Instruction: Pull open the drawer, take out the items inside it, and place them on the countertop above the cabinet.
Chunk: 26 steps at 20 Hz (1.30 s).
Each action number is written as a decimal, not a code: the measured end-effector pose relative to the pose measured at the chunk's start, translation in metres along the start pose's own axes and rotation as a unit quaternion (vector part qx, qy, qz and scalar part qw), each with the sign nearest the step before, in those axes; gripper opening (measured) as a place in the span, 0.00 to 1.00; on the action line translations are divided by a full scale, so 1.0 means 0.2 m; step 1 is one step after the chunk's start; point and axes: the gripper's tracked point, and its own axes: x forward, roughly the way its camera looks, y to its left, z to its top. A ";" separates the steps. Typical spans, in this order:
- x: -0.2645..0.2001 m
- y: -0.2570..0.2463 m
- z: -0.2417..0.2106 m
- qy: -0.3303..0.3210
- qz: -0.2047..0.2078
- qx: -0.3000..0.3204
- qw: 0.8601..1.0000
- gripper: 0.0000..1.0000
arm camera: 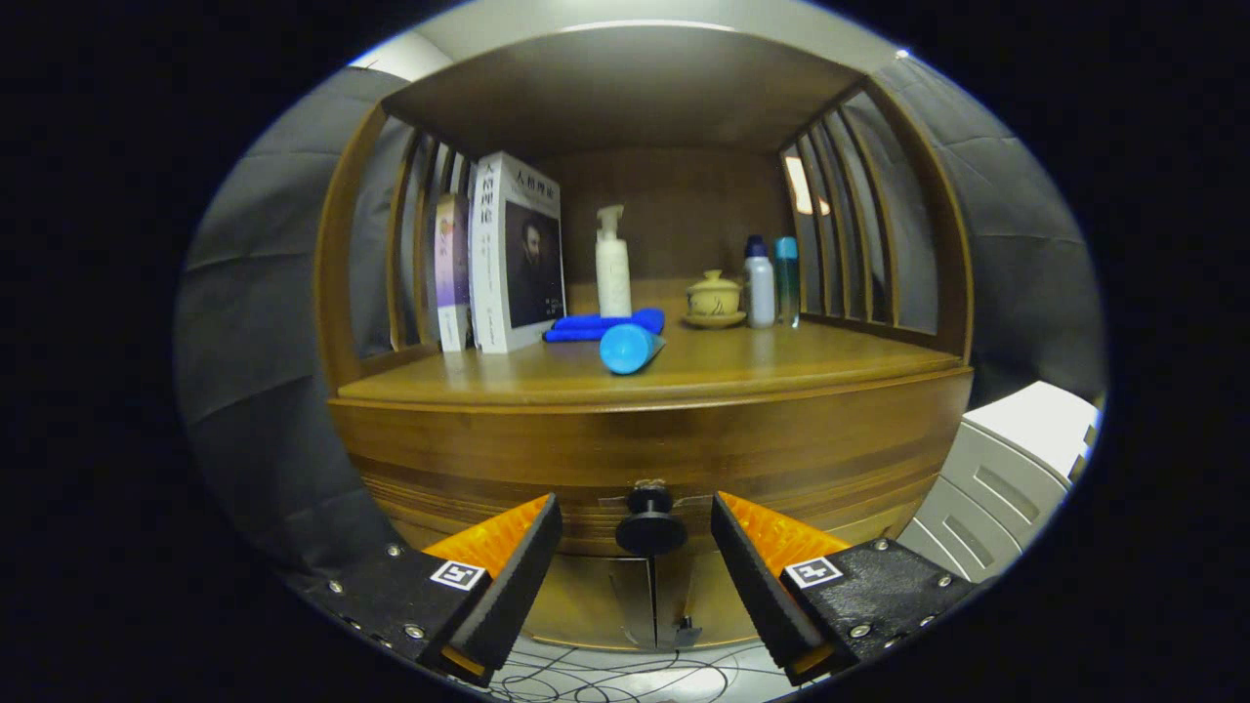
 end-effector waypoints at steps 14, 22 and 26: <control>-0.69 -0.25 0.41 -0.111 -0.005 -0.042 0.993 0.95; -0.90 -0.28 0.31 -0.116 -0.011 -0.027 0.993 0.95; -0.92 -0.21 0.21 -0.089 0.005 -0.022 0.996 0.95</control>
